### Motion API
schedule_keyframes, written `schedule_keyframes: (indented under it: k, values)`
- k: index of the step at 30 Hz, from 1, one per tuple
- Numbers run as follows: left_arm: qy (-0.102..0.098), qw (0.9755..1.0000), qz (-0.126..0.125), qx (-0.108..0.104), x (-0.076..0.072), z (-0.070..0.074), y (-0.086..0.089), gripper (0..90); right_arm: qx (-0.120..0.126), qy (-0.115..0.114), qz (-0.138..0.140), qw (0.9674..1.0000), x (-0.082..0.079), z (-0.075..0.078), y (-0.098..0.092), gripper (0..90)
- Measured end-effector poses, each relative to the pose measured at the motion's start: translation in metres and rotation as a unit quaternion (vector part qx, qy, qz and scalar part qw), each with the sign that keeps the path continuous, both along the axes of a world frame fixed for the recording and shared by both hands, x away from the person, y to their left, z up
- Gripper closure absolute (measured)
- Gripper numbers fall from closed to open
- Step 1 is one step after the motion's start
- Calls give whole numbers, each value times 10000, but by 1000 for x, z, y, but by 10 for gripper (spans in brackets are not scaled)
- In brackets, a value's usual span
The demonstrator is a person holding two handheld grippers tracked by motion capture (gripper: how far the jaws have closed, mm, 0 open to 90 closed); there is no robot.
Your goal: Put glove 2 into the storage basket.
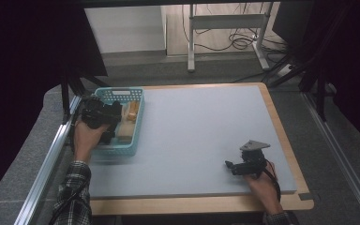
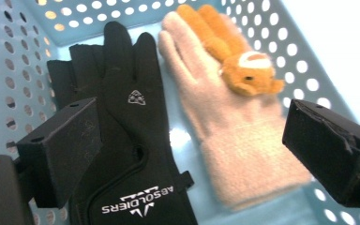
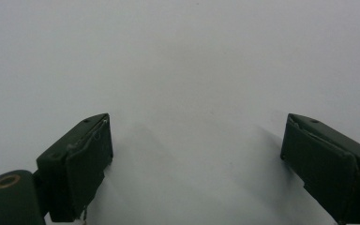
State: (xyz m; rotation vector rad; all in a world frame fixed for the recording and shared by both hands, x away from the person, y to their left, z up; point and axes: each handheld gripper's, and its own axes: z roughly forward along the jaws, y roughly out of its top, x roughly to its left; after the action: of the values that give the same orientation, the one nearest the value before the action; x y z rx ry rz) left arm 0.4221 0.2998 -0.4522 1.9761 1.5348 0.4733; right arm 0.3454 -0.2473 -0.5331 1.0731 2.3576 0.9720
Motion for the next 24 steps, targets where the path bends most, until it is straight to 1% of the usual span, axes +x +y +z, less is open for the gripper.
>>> schedule_keyframes:
  k: [10, 13, 17, 21, 24]
  values:
    - [-121, 9997, -190, -28, -12, 7, -5, 27, -4, -1, 0, 10000, 0, 0, 0, 90]
    - [-182, 9995, -246, -109, -18, 8, -9, 19, -3, 0, -1, 10000, 0, 0, 0, 90]
    - [-234, 9992, -306, -130, -22, 10, -10, 12, -4, 1, -1, 10000, 0, 0, 0, 90]
    - [-324, 9986, -357, -235, -27, 12, -13, 11, -7, -3, 0, 10000, 0, 0, 0, 90]
    - [-384, 9982, -409, -221, -31, 13, -16, 11, -8, -4, 0, 10000, 0, 0, 0, 90]
